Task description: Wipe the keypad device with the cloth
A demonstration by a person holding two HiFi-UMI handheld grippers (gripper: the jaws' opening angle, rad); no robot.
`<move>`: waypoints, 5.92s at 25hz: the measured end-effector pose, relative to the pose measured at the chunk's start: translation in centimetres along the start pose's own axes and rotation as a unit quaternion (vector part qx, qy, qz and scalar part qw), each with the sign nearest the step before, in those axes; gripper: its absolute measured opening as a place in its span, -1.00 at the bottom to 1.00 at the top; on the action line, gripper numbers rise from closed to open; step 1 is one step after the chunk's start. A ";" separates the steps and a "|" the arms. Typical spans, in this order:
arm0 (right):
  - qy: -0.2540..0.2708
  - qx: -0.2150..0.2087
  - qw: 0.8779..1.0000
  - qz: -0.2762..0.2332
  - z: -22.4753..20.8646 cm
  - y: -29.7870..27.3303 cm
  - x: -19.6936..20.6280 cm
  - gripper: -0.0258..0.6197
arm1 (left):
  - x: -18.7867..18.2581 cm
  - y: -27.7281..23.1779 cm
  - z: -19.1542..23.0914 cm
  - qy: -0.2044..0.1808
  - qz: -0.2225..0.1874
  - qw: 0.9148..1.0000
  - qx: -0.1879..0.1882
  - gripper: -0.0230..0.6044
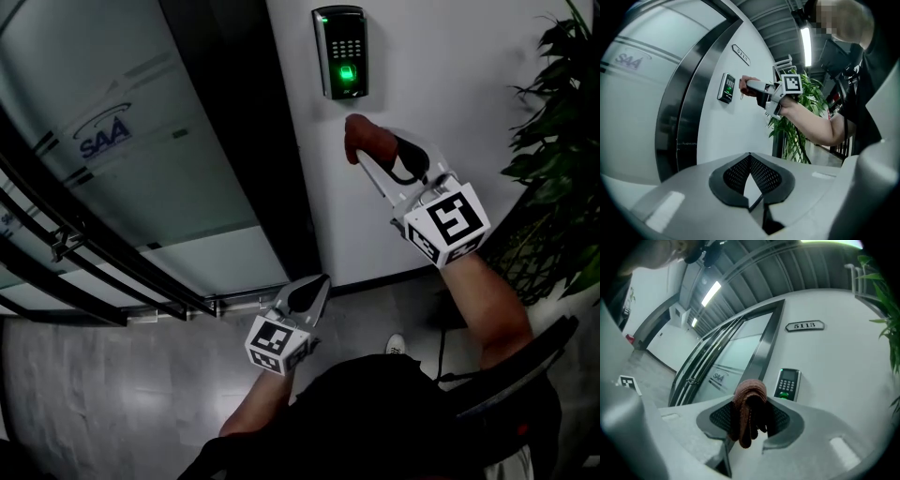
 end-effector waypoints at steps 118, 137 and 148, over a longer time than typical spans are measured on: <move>0.066 0.113 0.988 0.078 -7.7 -8.9 4.6 -0.48 | -0.4 -0.3 0.9 -0.010 -0.001 0.998 -0.054 -0.87; 0.053 0.139 0.983 0.108 -10.6 -7.5 6.6 -0.48 | -0.4 -0.6 0.7 -0.012 -0.007 0.998 -0.054 -0.87; 0.042 0.135 0.984 0.107 -7.5 -3.8 4.6 -0.48 | -0.2 1.3 0.0 -0.012 -0.007 0.999 -0.030 -0.87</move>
Point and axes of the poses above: the fingertips, and each gripper's own axes: y backward along the fingers, z to its left, x out of its underside, the point moved 10 cm from there along y, backward along the fingers, and after that the axes turned 10 degrees about y, right-handed, at the moved point
